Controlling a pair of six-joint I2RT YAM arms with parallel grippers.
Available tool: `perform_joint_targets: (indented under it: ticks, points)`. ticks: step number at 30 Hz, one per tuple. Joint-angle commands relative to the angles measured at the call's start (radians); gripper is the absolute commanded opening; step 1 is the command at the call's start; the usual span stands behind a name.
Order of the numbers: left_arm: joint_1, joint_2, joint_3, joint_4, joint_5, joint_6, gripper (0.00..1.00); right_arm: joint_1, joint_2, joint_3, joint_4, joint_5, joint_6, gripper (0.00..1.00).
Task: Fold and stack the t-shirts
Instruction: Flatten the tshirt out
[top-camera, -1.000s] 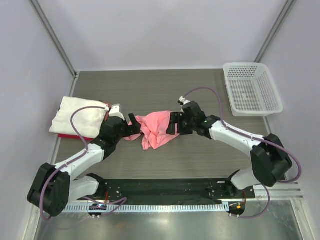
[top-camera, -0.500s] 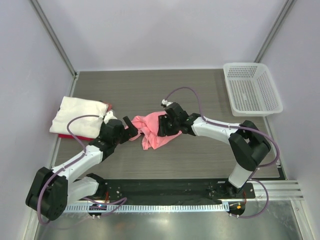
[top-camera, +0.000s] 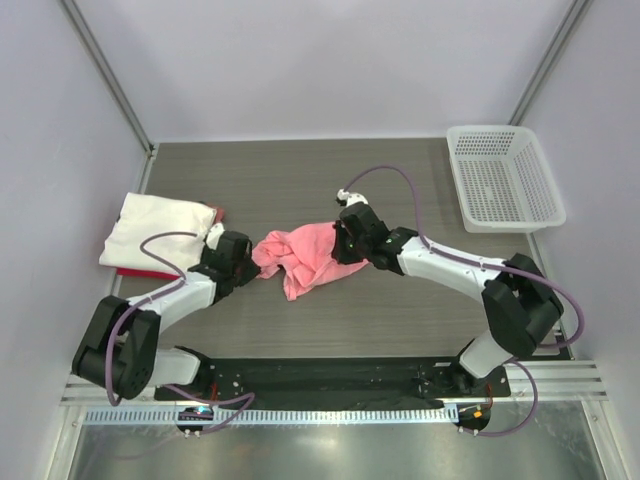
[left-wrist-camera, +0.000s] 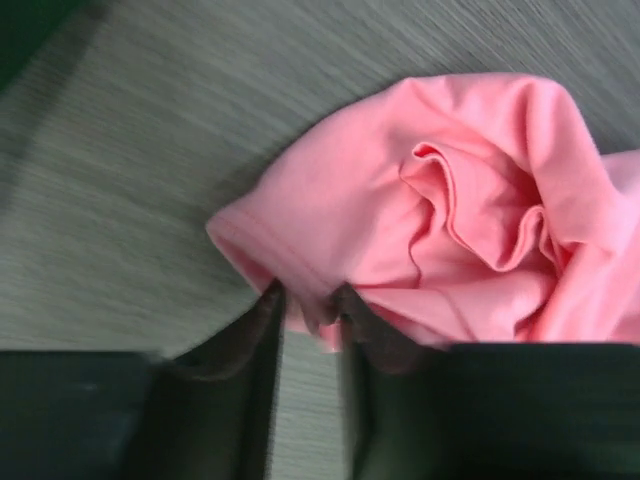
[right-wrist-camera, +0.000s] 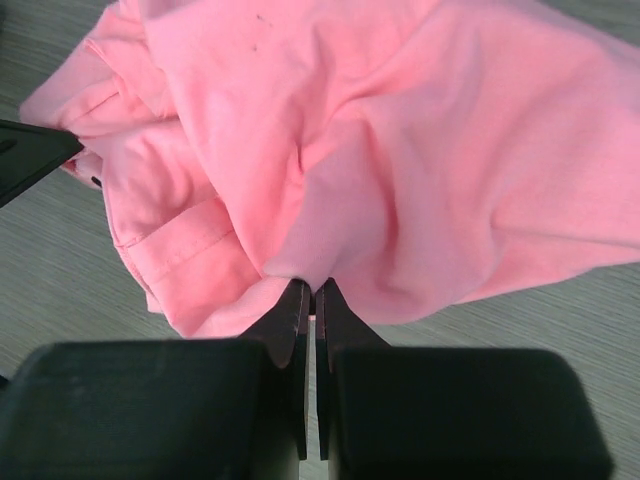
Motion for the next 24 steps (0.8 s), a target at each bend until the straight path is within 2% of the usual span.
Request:
perform_joint_targets:
  ticks: [1,3,6,12,15,18,21,24]
  points:
    - [0.031,0.041,0.07,0.029,-0.038,0.004,0.21,-0.005,-0.089,-0.023,0.037,0.076,-0.008,0.01]
    - [0.043,0.068,0.114,0.026,-0.03,0.024,0.0,-0.015,-0.109,-0.032,0.035,0.124,-0.004,0.01]
    - [0.048,0.075,0.186,-0.011,-0.052,0.064,0.0,-0.082,-0.15,-0.022,0.019,0.144,0.022,0.01]
    - [0.112,0.071,0.426,-0.176,-0.038,0.131,0.0,-0.359,-0.231,0.101,-0.043,0.003,0.074,0.01]
    - [0.138,-0.012,0.534,-0.274,-0.068,0.165,0.0,-0.436,-0.317,0.15,-0.101,0.046,0.077,0.01]
    - [0.137,-0.099,0.556,-0.319,-0.111,0.182,0.0,-0.473,-0.429,0.135,-0.158,0.127,0.105,0.01]
    - [0.138,-0.232,0.535,-0.336,-0.095,0.197,0.0,-0.482,-0.571,0.051,-0.176,0.196,0.123,0.01]
    - [0.137,-0.352,0.538,-0.365,-0.07,0.225,0.0,-0.486,-0.662,0.0,-0.195,0.153,0.107,0.01]
